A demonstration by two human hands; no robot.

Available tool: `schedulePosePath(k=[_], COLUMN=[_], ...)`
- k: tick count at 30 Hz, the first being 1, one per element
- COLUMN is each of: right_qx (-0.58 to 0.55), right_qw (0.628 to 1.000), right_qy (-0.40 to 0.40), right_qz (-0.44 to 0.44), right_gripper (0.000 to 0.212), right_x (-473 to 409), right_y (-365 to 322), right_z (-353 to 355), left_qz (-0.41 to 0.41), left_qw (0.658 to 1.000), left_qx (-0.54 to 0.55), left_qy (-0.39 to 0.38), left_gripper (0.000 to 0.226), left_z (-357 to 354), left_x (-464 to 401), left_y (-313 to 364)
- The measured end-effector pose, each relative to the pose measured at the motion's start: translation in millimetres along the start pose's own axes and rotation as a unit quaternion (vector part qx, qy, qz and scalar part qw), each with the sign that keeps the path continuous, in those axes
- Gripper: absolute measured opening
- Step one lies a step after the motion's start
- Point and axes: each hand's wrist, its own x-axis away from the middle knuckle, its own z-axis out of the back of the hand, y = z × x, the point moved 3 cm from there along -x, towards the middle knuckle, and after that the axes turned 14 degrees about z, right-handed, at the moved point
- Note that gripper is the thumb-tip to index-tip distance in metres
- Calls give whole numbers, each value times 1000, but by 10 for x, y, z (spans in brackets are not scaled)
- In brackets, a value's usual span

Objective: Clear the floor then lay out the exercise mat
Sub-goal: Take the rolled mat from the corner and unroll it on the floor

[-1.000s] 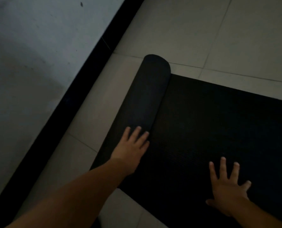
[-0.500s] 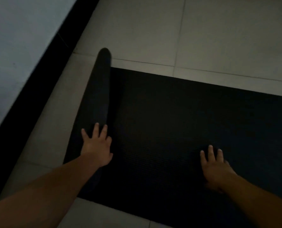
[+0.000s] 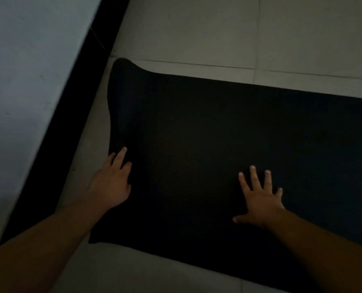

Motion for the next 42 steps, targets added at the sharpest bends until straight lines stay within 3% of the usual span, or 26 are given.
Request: schedulePosePath(k=[3, 5, 9, 10, 13, 16, 21, 23, 25, 28, 32, 35, 38, 42], right_qx=[1, 2, 12, 14, 18, 18, 24, 21, 17, 17, -9, -69, -110, -185], right_qw=[1000, 1000, 1000, 1000, 1000, 1000, 999, 999, 999, 998, 999, 996, 992, 981], right_qy=[-10, -8, 6, 8, 8, 15, 13, 17, 19, 30, -3, -27, -52, -58], right_qz=[-7, -6, -7, -9, -9, -3, 25, 39, 46, 50, 51, 44, 39, 17], right_gripper=[141, 140, 141, 142, 142, 141, 132, 126, 118, 106, 88, 62, 48, 43], right_x=[-26, -30, -50, -64, -85, -95, -31, -1, 57, 193, 496, 981, 1666, 2686], right_y=[-32, -27, -16, -11, 12, 40, 137, 164, 169, 185, 370, 592, 821, 1165], right_z=[5, 0, -31, -36, -51, -67, -3, 54, 98, 37, -137, -145, -38, 227], left_qz=[35, 71, 148, 157, 197, 225, 253, 268, 276, 204, 126, 78, 30, 9], left_qw=[996, 991, 983, 979, 946, 927, 917, 904, 903, 931, 913, 929, 937, 919], left_qx=[85, 108, -76, -80, 83, 149, 233, 263, 244, 178, 181, 136, 100, 105], left_qy=[11, -26, -82, -99, -243, -261, -201, -206, -222, -246, -344, -336, -333, -380], left_gripper=[68, 71, 78, 83, 112, 124, 95, 78, 76, 77, 73, 53, 14, 10], left_z=[37, 10, -151, -223, -562, -701, -586, -554, -530, -444, -153, 245, 813, 1608], left_x=[-22, -64, -77, -54, 55, 103, 22, 26, 108, 277, 517, 834, 1281, 1966], left_y=[-381, -638, -943, -915, -697, -639, -754, -660, -459, -65, 436, 902, 1433, 2118])
